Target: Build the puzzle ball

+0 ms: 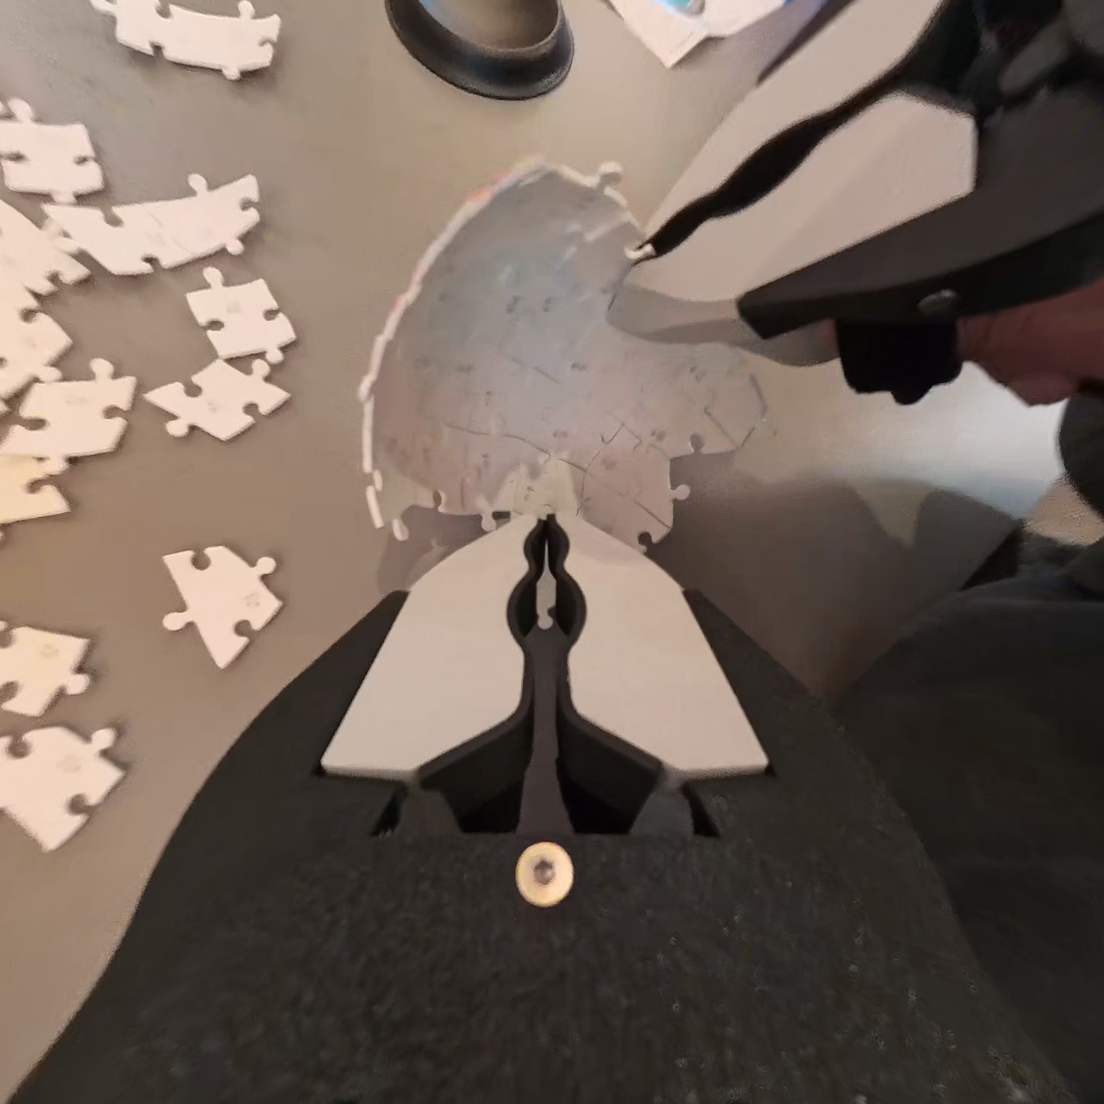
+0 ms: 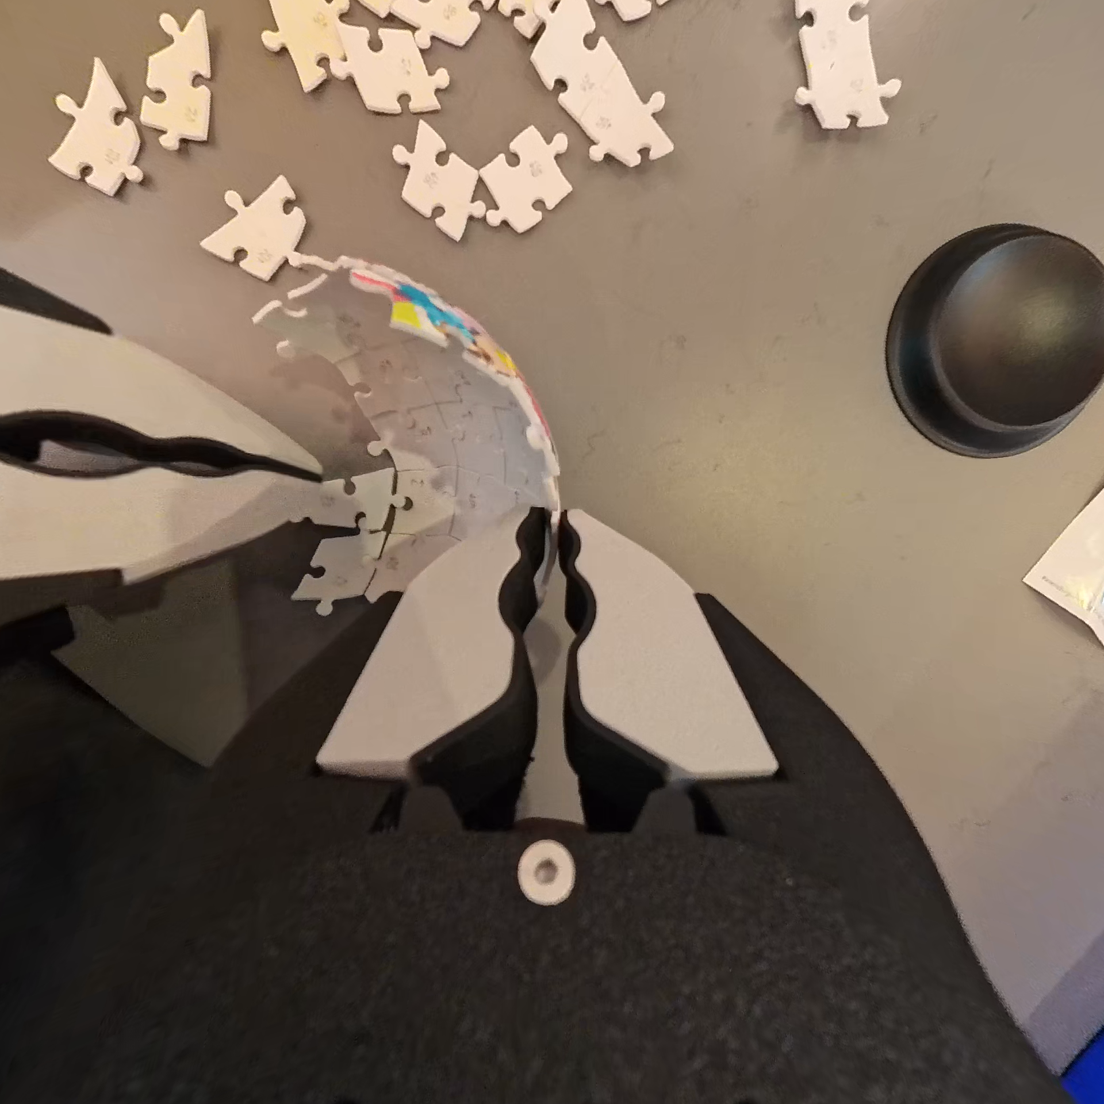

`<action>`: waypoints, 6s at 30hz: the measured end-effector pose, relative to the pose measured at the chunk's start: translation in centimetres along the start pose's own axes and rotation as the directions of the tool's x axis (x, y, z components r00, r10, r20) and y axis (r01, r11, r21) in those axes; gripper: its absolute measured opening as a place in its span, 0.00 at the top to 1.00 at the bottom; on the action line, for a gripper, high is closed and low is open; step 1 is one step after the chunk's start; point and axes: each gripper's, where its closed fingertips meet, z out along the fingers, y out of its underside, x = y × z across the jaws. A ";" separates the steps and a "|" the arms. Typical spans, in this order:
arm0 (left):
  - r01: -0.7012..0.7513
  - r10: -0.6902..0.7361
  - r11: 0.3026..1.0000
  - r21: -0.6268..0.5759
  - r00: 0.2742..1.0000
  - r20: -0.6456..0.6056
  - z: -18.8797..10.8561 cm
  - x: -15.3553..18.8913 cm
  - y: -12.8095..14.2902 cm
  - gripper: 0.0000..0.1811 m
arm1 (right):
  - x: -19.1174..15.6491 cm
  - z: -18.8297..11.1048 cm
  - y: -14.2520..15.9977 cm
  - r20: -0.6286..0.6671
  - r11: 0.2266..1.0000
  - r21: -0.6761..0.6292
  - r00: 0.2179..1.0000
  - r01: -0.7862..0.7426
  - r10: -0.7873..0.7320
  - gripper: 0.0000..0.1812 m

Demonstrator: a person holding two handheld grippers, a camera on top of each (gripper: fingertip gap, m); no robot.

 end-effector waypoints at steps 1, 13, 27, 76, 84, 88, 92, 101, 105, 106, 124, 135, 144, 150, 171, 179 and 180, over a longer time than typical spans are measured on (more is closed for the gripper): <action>0.032 -0.032 0.999 0.007 0.999 -0.032 0.1 -0.1 0.0 1.00 | 0.0 0.0 0.0 0.000 1.000 -0.001 1.000 -0.002 0.002 0.98; -0.050 0.047 0.986 -0.157 0.999 -0.019 2.7 0.0 2.2 1.00 | -0.3 0.0 -0.4 -0.004 0.998 -0.060 1.000 0.016 -0.016 0.98; 0.024 -0.007 0.962 -0.271 0.998 0.065 3.1 0.0 2.1 1.00 | -0.2 0.0 -0.3 -0.014 0.996 -0.084 1.000 0.015 -0.017 0.98; 0.079 -0.026 0.945 -0.318 0.985 0.169 2.8 -0.6 2.3 1.00 | -0.7 -0.1 -0.5 0.005 1.000 -0.004 1.000 0.018 -0.018 0.98; 0.069 -0.059 0.988 -0.139 0.995 0.077 -0.2 -0.2 0.6 1.00 | -0.7 0.0 -0.1 0.010 1.000 0.016 1.000 0.015 -0.015 0.98; -0.145 0.148 0.981 -0.128 0.989 0.019 -1.7 -1.3 1.7 0.96 | -0.7 0.0 -0.1 0.015 1.000 0.019 1.000 0.017 -0.017 0.98; -0.254 0.254 0.950 -0.184 0.967 -0.021 -0.7 -2.5 3.7 0.88 | -0.8 0.0 -0.1 0.017 0.999 0.024 1.000 0.023 -0.023 0.98; -0.307 0.296 0.930 -0.200 0.952 -0.082 0.7 -2.0 4.3 0.98 | -0.8 -0.1 -0.1 0.011 0.999 0.024 1.000 0.025 -0.026 0.98; -0.320 0.319 0.924 -0.211 0.947 -0.038 0.5 -2.0 4.6 0.98 | -0.9 -0.1 -0.2 0.007 0.999 0.025 0.999 0.034 -0.034 0.98; -0.321 0.322 0.922 -0.216 0.946 -0.035 0.5 -1.8 4.7 0.98 | -0.9 -0.1 -0.2 0.006 0.999 0.026 0.999 0.036 -0.036 0.98; -0.128 0.146 0.974 -0.186 0.985 0.090 -0.7 -0.2 3.5 0.98 | -1.1 0.1 0.0 0.013 0.999 0.021 0.999 0.042 -0.042 0.98; -0.248 0.261 0.940 -0.236 0.965 0.027 2.0 -1.4 2.5 1.00 | -1.1 0.0 0.0 0.013 0.999 0.021 0.999 0.044 -0.044 0.98; -0.247 0.258 0.933 -0.261 0.966 0.011 2.4 -0.9 2.8 1.00 | -1.2 0.0 -0.3 0.010 0.998 0.014 0.998 0.055 -0.055 0.98; -0.224 0.242 0.946 -0.234 0.969 0.049 2.3 -0.7 2.4 1.00 | -1.2 0.1 -0.4 0.009 0.998 0.010 0.998 0.056 -0.056 0.98; -0.183 0.203 0.943 -0.276 0.978 0.043 2.0 0.0 3.4 1.00 | -1.3 0.2 -0.3 0.016 0.998 0.006 0.998 0.059 -0.059 0.98; -0.119 0.153 0.942 -0.312 0.984 0.086 2.1 0.2 3.5 1.00 | -1.3 0.2 -0.2 0.012 0.998 0.002 0.998 0.058 -0.058 0.98; -0.114 0.149 0.941 -0.319 0.985 0.086 2.1 0.2 3.5 1.00 | -1.3 0.1 -0.2 0.013 0.998 0.001 0.998 0.057 -0.057 0.98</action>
